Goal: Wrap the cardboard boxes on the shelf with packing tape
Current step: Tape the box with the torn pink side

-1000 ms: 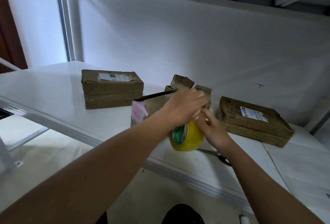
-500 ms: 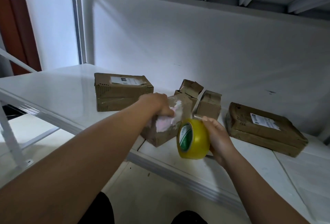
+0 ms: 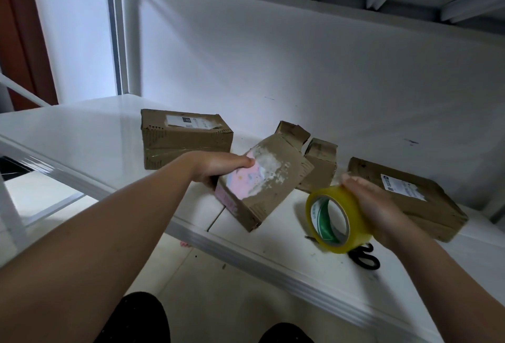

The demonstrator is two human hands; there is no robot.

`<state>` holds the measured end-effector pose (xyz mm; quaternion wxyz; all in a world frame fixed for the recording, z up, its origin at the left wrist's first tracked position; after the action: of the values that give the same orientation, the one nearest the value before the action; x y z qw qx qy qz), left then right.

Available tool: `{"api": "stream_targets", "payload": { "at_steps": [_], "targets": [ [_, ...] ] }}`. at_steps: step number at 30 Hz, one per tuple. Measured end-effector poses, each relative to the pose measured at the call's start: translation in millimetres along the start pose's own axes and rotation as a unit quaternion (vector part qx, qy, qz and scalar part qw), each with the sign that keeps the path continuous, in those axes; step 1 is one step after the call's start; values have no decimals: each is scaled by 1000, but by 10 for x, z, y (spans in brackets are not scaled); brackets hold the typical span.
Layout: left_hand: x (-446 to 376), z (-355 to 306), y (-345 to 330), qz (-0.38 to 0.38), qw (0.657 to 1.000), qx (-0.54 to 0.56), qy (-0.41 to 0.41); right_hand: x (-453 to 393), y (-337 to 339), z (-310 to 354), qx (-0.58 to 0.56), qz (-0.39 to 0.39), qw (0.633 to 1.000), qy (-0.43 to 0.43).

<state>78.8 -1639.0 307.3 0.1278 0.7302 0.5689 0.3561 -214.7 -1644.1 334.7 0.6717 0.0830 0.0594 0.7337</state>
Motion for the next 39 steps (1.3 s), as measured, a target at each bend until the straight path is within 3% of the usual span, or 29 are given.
{"api": "stream_targets", "payload": {
  "at_steps": [5,9,14,16,18,20,22,26,29,31,33,35,37,39],
  "targets": [
    [97,-293,131,-54,989,-108,-89,4,-76,-14,40,39,998,0],
    [157,-333,202,-60,983,-139,-106,27,-132,-37,99,88,991,-4],
    [183,-458,176,-55,976,-155,-146,13,-143,-94,117,67,991,-7],
    [194,-567,155,-125,928,-294,-193,-15,-104,-106,105,43,993,-9],
    [253,-685,94,-228,831,-425,-277,-42,-50,-123,96,23,995,-18],
    [384,-729,5,-278,752,-444,-400,-55,-1,-140,86,4,996,-27],
    [392,-586,-43,-276,722,-428,-469,-73,34,-149,77,-14,997,-30],
    [137,-31,-1,-245,766,-460,-375,-102,-2,-161,93,-12,995,-34],
    [43,345,151,-216,786,-535,-225,-109,-52,-157,103,1,994,-33],
    [65,409,282,-233,844,-461,-144,-110,-106,-144,114,21,993,-31],
    [125,366,372,-260,930,-249,-78,-106,-174,-117,125,40,991,-33],
    [100,360,260,-145,987,-64,32,-100,-263,-60,140,59,988,-30],
    [110,291,35,2,994,-47,94,-85,-354,18,153,90,984,-22],
    [83,209,-100,42,993,-57,90,-45,-450,99,168,141,975,-17]
  ]
}}
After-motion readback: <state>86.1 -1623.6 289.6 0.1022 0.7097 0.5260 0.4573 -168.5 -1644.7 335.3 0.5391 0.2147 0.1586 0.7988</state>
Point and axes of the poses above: each hand's wrist, its own x-axis away from the middle knuckle, its own y-axis out of the back of the hand, z = x × y, the point moved 6 cm from there along -x, towards the middle knuckle, and after that the axes turned 9 degrees about -x, right-handed, at the moved point
